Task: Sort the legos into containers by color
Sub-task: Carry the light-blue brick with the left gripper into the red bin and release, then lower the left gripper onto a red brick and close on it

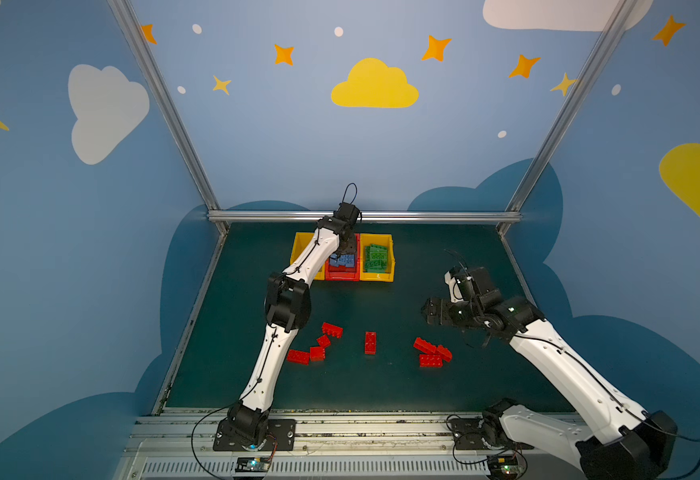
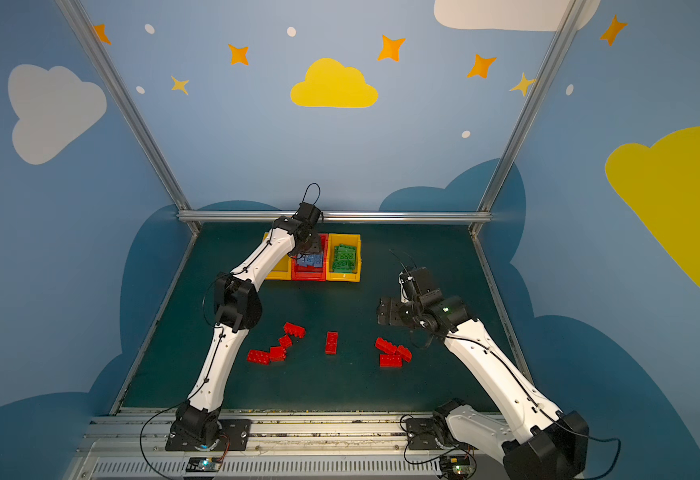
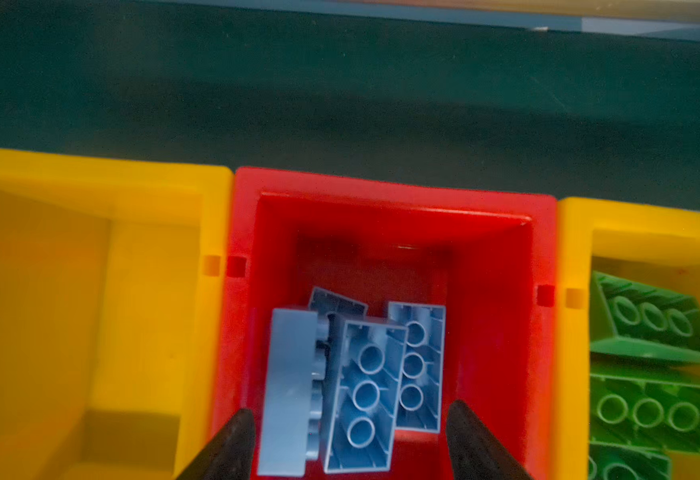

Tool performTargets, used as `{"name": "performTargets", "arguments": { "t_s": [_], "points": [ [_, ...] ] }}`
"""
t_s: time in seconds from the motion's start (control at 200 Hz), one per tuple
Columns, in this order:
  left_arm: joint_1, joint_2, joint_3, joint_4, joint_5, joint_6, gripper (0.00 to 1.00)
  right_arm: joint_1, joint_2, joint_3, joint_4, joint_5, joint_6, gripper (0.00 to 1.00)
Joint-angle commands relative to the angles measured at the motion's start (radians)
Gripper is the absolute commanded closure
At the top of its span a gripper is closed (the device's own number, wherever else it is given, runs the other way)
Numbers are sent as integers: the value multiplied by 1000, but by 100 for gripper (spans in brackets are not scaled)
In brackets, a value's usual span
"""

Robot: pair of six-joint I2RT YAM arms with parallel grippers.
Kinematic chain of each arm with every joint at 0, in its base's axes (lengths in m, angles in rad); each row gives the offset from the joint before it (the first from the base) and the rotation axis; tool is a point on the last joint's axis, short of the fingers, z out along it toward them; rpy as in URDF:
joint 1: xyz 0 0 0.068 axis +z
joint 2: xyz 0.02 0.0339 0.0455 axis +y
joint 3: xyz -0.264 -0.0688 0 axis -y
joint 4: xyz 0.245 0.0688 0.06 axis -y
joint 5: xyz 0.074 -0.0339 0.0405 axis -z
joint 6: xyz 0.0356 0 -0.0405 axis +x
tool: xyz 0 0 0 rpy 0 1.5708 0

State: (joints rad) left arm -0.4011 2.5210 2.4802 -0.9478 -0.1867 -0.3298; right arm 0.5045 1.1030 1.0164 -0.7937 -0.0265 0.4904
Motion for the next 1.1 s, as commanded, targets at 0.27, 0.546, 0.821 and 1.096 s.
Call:
{"name": "performTargets", "arguments": {
  "t_s": [0.27,0.546,0.821,1.096],
  "points": [
    [-81,-546,-676,222,44,-60,21,2,-75,3,-3,-72,12,3],
    [-301,-835,-1171,345,74,-204,20,10,-256,-104,-74,-33,59,3],
    [-517,-796,-1266,400,23,-300,21,21,-394,-166,-137,-35,109,3],
    [-558,-700,-1302,429,23,-341,24,32,-457,-171,-184,-16,127,3]
  ]
}}
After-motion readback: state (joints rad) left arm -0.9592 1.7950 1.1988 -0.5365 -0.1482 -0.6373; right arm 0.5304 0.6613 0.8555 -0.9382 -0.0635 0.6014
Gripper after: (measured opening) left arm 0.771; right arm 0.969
